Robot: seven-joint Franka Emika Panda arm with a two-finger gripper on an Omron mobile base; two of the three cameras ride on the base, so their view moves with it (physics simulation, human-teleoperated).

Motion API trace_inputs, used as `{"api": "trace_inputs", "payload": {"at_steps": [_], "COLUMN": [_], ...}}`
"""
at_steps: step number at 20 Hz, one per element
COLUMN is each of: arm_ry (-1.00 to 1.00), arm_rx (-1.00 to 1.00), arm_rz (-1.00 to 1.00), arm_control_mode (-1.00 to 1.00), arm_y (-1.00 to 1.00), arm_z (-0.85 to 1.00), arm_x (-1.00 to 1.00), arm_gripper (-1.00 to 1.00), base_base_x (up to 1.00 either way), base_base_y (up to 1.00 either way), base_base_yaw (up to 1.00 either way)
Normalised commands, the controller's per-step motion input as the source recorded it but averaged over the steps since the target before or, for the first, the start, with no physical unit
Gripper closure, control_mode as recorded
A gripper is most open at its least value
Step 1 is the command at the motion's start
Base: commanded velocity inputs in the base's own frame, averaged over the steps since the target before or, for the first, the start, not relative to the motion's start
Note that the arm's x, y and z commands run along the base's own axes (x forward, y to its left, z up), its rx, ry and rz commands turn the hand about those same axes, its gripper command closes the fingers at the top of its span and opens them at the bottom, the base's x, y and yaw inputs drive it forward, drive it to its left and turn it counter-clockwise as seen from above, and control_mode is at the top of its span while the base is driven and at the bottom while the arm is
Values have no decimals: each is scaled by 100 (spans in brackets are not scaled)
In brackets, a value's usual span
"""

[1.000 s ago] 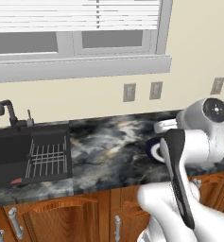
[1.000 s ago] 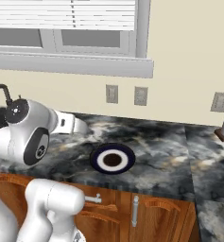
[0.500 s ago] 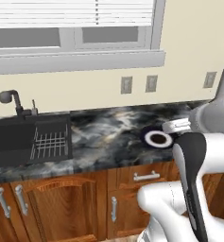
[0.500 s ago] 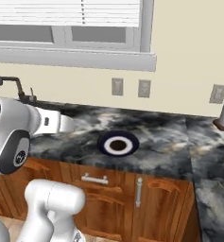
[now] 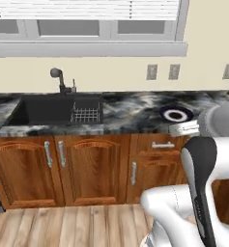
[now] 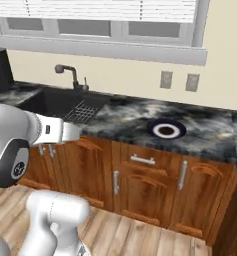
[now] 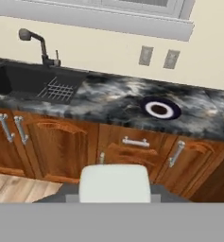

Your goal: Pick up the marshmallow and place it in the cup of hot chocolate on the dining counter.

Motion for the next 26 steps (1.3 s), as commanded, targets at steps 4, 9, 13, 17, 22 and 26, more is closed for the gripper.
{"api": "trace_inputs", "payload": {"at_steps": [4,9,13,17,22,26], "arm_ry": [0,0,0,0,0,0], "arm_rx": [0,0,0,0,0,0], "arm_rz": [0,0,0,0,0,0], "arm_control_mode": [100,100,100,100,100,100], "arm_y": [0,0,0,0,0,0], "arm_z": [0,0,0,0,0,0], "arm_x": [0,0,0,0,0,0], "arm_gripper": [100,100,100,100,100,100], "base_base_x": [0,0,-3,-7,0,0], "base_base_y": [4,0,0,0,0,0], "base_base_yaw": [100,100,100,100,100,100]}}
